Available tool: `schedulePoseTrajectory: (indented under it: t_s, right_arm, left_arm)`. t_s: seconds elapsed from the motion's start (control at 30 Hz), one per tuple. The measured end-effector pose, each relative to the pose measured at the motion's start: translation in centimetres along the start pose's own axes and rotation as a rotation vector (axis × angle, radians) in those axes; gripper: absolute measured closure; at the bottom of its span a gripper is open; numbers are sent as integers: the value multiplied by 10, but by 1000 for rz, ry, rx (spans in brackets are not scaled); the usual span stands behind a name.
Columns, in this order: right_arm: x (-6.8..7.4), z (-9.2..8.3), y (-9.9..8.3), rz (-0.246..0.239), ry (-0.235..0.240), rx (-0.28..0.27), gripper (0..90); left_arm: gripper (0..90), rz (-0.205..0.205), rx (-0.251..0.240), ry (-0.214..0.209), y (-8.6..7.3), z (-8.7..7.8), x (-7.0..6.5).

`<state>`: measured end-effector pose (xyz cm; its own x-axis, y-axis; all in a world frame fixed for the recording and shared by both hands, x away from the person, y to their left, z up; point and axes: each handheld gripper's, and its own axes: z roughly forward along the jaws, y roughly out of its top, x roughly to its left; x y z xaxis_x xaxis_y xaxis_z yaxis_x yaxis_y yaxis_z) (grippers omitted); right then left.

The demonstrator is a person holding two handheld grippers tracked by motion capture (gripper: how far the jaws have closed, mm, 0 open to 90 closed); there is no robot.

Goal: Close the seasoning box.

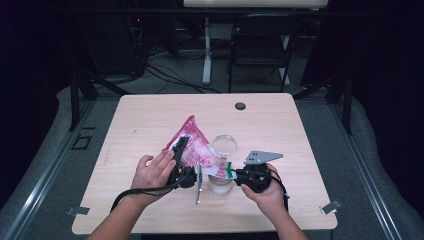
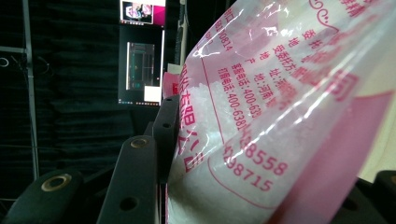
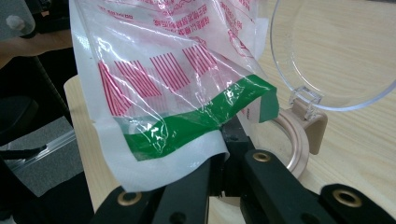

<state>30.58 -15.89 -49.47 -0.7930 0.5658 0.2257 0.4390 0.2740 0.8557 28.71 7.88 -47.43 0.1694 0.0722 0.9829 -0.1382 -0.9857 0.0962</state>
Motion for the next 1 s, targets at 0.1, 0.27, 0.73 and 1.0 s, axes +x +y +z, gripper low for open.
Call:
schedulePoseTrajectory:
  t_s: [0.1, 0.27, 0.73, 1.0]
  right_arm:
    - [0, 0, 0, 0, -1, -1, 900]
    - [0, -1, 0, 1, 1, -3, 900]
    - [-1, -1, 0, 3, -2, -3, 900]
    - [0, -1, 0, 4, -1, -9, 900]
  left_arm:
    - [620, 6, -3, 8, 1, 0, 1]
    - [620, 8, -5, 12, 1, -1, 2]
    - [621, 19, -9, 13, 2, -2, 3]
    - [620, 23, -10, 18, 3, -2, 5]
